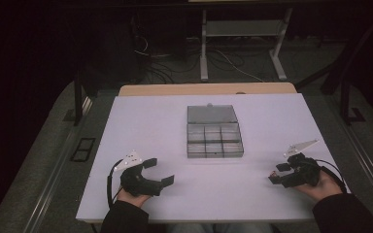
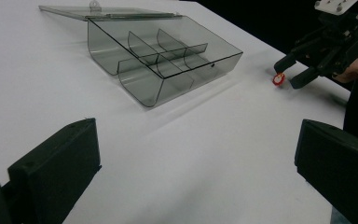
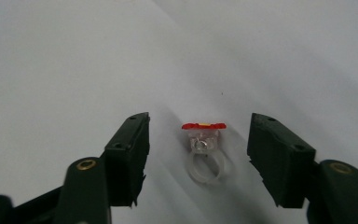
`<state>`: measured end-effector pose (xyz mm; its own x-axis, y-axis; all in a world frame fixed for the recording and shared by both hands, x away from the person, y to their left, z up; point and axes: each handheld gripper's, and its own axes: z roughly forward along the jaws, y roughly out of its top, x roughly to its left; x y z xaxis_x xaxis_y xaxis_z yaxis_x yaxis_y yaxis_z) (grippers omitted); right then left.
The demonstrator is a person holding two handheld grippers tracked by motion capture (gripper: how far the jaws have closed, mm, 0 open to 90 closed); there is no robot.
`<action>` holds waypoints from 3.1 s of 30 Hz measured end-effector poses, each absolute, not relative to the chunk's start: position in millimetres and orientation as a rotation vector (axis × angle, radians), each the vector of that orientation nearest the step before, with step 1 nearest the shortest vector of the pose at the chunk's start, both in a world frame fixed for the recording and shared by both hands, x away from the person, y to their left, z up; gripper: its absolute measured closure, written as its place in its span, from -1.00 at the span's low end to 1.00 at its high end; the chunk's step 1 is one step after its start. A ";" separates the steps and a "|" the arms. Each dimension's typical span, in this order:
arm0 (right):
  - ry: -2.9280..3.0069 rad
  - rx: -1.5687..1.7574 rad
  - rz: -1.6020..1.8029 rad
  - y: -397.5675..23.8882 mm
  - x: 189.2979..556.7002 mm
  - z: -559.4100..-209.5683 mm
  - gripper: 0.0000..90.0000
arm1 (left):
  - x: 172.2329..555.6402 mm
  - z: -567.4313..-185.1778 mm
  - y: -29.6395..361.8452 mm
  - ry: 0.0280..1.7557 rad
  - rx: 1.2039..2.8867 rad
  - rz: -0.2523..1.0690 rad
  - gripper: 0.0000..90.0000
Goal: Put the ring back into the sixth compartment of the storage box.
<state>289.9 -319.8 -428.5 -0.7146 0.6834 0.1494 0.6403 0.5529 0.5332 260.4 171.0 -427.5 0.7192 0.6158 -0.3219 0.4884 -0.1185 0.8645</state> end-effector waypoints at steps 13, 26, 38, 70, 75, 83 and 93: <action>2.705 1.168 0.861 -321.2 293.2 -432.3 0.15 | 260.6 -427.8 170.9 0.878 1.767 0.136 -1.00; 2.709 1.125 0.833 -318.6 291.7 -434.4 0.53 | 260.6 -428.3 170.0 0.877 1.771 0.133 -1.00; 2.717 1.167 0.892 -324.5 295.0 -432.2 0.56 | 260.7 -428.3 170.4 0.882 1.768 0.134 -1.00; 2.652 1.191 1.020 -337.2 306.2 -402.0 0.56 | 260.8 -428.5 170.2 0.881 1.769 0.131 -1.00; 2.643 1.176 1.039 -334.7 309.9 -395.0 0.56 | 261.0 -428.5 170.1 0.877 1.774 0.131 -1.00; 2.646 1.147 1.047 -326.1 315.4 -387.7 0.56 | 260.9 -428.4 170.2 0.879 1.770 0.131 -1.00; 2.645 1.134 1.063 -318.4 321.7 -383.4 0.56 | 261.0 -428.4 170.1 0.875 1.776 0.133 -1.00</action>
